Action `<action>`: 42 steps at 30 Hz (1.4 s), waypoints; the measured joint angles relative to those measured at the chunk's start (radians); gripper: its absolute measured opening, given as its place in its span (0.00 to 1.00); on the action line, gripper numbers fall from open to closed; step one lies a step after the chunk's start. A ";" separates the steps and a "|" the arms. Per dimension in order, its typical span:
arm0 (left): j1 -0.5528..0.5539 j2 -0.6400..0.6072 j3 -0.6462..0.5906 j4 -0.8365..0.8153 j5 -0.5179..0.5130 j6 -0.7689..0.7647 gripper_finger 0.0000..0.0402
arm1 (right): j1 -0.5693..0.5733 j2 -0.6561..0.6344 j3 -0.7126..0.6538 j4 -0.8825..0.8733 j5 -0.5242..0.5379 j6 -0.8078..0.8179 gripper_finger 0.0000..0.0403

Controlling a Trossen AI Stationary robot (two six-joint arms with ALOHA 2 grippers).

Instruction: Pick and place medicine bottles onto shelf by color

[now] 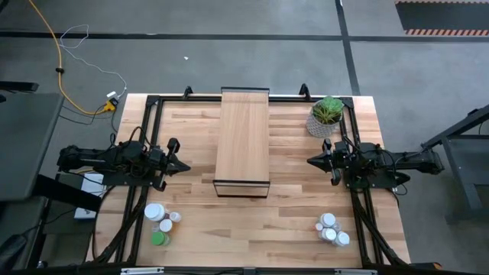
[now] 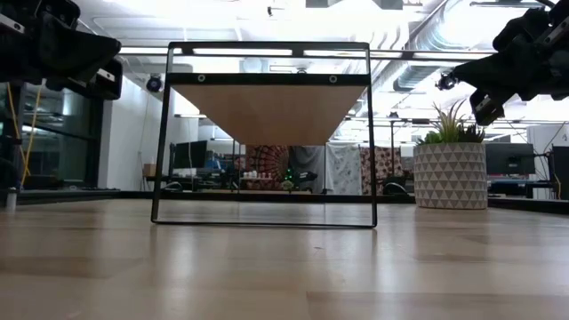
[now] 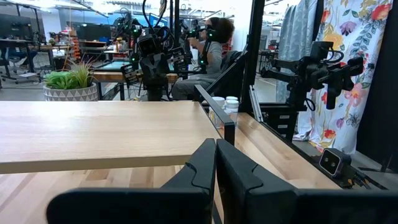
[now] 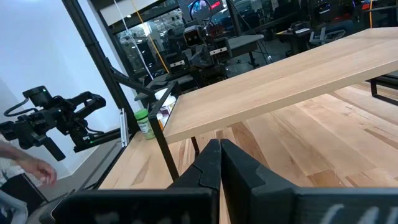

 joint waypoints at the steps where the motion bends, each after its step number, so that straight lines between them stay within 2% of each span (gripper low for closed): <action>1: 0.000 0.000 0.000 0.000 0.000 0.000 0.01 | 0.000 0.000 0.000 0.000 0.000 0.000 0.00; 27: 0.000 0.000 0.000 0.000 -0.005 0.000 0.01 | 0.000 0.000 0.000 0.000 0.000 0.000 0.00; 32: 0.001 0.000 0.000 -0.005 -0.160 0.000 0.01 | 0.000 0.000 0.000 0.000 0.000 0.000 0.00; 37: 0.001 0.000 0.000 -0.003 -0.251 -0.001 0.01 | 0.000 0.000 0.000 0.000 0.000 0.000 0.00; 42: 0.000 0.000 0.000 0.111 -0.237 -0.210 0.01 | 0.000 0.000 0.000 0.000 0.000 0.000 0.00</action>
